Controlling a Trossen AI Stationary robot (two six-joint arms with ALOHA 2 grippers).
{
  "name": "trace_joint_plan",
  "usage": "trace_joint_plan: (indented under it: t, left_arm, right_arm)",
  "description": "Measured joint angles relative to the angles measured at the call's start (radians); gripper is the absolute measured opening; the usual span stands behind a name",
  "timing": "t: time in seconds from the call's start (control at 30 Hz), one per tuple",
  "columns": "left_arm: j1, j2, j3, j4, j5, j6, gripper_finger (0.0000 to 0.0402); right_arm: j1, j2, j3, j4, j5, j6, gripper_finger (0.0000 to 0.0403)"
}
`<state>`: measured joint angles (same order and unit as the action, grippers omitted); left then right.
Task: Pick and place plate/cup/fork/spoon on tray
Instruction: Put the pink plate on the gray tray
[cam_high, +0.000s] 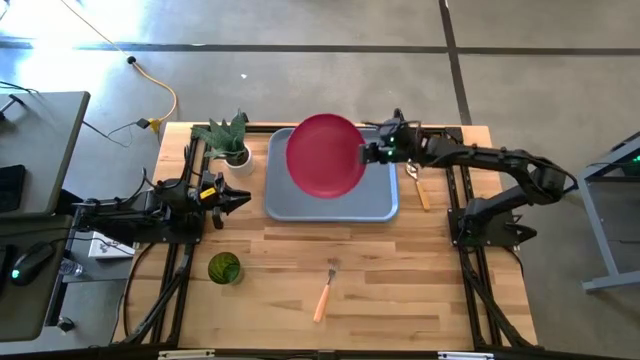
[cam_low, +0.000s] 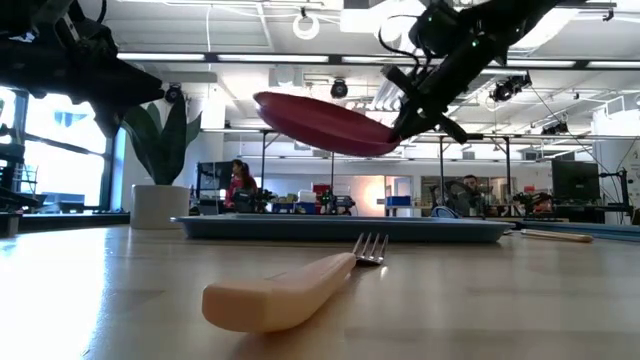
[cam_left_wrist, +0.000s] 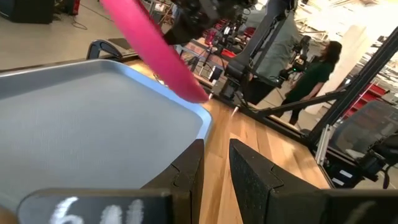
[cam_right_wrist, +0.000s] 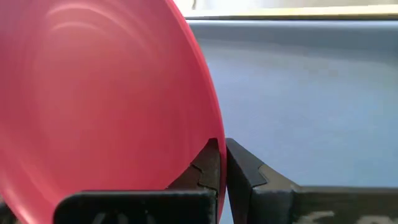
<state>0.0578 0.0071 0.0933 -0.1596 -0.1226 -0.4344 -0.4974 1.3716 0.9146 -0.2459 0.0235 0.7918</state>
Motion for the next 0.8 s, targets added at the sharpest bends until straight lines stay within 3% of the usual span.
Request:
trace_joint_plan:
  t: [0.43, 0.6, 0.8]
  left_arm:
    - [0.000, 0.000, 0.000, 0.000, -0.026, 0.000, 0.0065]
    - [0.000, 0.000, 0.000, 0.000, -0.026, 0.000, 0.0065]
    - [0.000, 0.000, 0.000, 0.000, -0.027, 0.000, 0.0065]
  right_arm:
    - [-0.185, 0.064, 0.020, -0.075, -0.156, -0.123, 0.0000]
    - [-0.187, 0.112, 0.178, -0.176, -0.155, -0.230, 0.0000]
    - [-0.197, 0.222, 0.389, -0.451, -0.148, -0.334, 0.0000]
